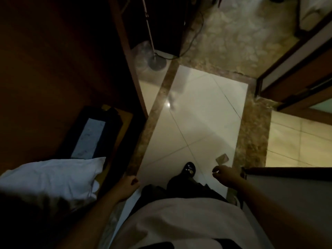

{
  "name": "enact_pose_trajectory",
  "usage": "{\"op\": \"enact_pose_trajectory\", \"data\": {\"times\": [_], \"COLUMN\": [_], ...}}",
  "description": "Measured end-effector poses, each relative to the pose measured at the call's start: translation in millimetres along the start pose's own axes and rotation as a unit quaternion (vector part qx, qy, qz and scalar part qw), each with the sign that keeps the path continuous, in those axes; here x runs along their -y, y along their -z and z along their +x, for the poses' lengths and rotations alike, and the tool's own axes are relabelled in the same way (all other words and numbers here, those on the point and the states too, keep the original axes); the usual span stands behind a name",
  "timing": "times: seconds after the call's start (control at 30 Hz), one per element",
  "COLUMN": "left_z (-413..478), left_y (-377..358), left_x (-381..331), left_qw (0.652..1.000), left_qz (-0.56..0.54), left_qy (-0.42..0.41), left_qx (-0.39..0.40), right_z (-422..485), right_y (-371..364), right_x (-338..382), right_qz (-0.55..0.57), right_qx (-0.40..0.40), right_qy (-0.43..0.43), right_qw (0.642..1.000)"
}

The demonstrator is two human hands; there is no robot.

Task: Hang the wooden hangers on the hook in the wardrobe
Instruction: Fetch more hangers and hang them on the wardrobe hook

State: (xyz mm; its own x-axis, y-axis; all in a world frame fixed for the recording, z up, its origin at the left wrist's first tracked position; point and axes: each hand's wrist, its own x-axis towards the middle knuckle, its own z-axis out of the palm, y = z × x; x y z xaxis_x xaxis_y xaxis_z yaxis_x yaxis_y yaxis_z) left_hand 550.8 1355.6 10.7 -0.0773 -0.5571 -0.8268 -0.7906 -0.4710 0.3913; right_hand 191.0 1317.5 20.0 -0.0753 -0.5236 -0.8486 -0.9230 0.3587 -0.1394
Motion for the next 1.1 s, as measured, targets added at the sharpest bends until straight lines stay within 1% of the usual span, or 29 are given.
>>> {"op": "enact_pose_trajectory", "data": {"times": [0.1, 0.2, 0.3, 0.47, 0.57, 0.7, 0.83, 0.97, 1.1], "left_z": [9.9, 19.5, 37.1, 69.2, 84.0, 107.2, 136.0, 179.4, 221.6], "left_y": [-14.9, -27.0, -35.7, -30.1, -20.5, -7.4, 12.2, 52.0, 101.6], "left_x": [-10.3, -35.2, -72.9, -144.6, -178.5, -212.5, -239.1, -277.7, -322.7], "left_qw": [0.999, 0.997, 0.997, 0.999, 0.999, 0.999, 0.999, 0.999, 0.998], "left_qz": [-0.02, -0.032, -0.02, -0.007, 0.01, 0.024, 0.02, 0.024, 0.055], "left_qy": [0.046, 0.07, 0.069, 0.05, 0.04, 0.036, 0.038, 0.018, -0.002], "left_qx": [0.006, 0.02, 0.029, -0.016, -0.018, -0.013, -0.006, 0.012, 0.035], "right_z": [13.9, 26.7, 36.5, 57.1, 70.3, 92.3, 119.3, 147.5, 170.8], "right_y": [2.7, 12.1, 27.6, 64.1, 96.1, 151.2, 217.6, 285.4, 340.1], "right_x": [-42.4, -73.7, -95.7, -119.0, -118.0, -104.9, -80.7, -56.7, -44.3], "right_qz": [0.083, 0.094, 0.121, 0.187, 0.221, 0.243, 0.278, 0.297, 0.31], "right_qx": [0.02, 0.053, 0.033, 0.008, -0.008, -0.03, -0.071, -0.107, -0.114], "right_qy": [-0.043, -0.05, -0.05, -0.061, -0.052, -0.013, 0.028, 0.044, 0.034], "right_qw": [0.995, 0.993, 0.991, 0.98, 0.974, 0.97, 0.958, 0.948, 0.943]}}
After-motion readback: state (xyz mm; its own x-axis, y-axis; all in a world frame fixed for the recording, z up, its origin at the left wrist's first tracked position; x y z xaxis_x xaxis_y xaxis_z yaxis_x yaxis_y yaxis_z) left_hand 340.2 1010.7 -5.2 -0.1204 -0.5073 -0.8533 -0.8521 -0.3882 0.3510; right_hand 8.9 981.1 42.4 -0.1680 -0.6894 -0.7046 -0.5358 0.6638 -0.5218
